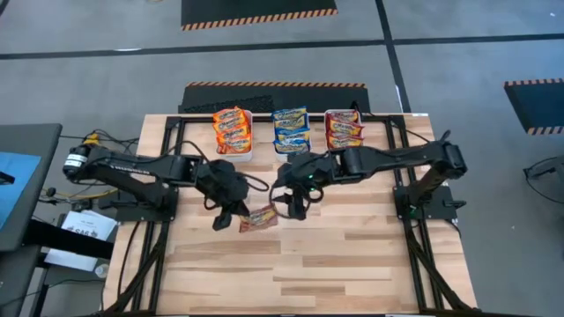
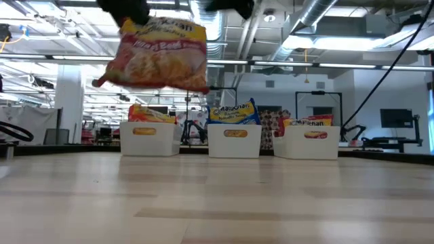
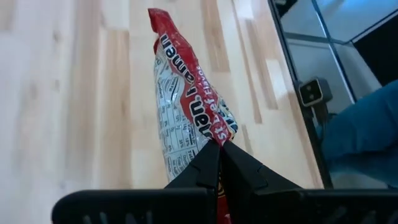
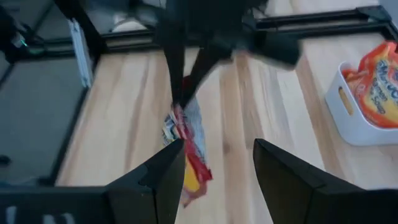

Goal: Sort Maruchan noodles
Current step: Put the red noodle pack into the right white bin

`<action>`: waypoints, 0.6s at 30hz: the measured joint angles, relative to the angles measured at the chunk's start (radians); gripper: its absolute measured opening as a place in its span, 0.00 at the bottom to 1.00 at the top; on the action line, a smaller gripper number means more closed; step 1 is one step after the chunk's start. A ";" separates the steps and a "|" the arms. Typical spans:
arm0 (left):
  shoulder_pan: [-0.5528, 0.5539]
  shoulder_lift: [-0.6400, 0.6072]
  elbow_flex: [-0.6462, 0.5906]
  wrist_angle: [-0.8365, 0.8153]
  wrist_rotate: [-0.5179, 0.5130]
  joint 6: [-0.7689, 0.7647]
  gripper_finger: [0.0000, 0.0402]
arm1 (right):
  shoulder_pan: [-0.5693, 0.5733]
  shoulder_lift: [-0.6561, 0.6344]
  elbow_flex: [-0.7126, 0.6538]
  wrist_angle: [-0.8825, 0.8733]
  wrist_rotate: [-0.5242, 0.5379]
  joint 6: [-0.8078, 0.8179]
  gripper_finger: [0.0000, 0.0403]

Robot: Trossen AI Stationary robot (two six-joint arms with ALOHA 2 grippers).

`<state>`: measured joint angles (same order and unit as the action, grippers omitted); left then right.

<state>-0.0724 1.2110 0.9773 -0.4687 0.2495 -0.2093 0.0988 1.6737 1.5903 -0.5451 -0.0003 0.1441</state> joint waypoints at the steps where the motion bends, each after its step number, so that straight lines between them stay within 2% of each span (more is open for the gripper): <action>1: 0.006 0.000 0.016 -0.009 -0.004 0.016 0.00 | -0.005 0.005 -0.005 -0.015 -0.003 -0.005 0.53; 9: 0.047 0.000 0.105 -0.051 -0.030 0.086 0.00 | -0.005 0.049 -0.001 0.033 -0.028 -0.057 0.53; 18: 0.064 0.000 0.141 -0.051 -0.073 0.147 0.00 | -0.025 0.052 -0.004 0.024 -0.029 -0.076 0.53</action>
<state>-0.0082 1.2110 1.1183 -0.5199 0.1766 -0.0623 0.0736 1.7252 1.5860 -0.5208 -0.0288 0.0677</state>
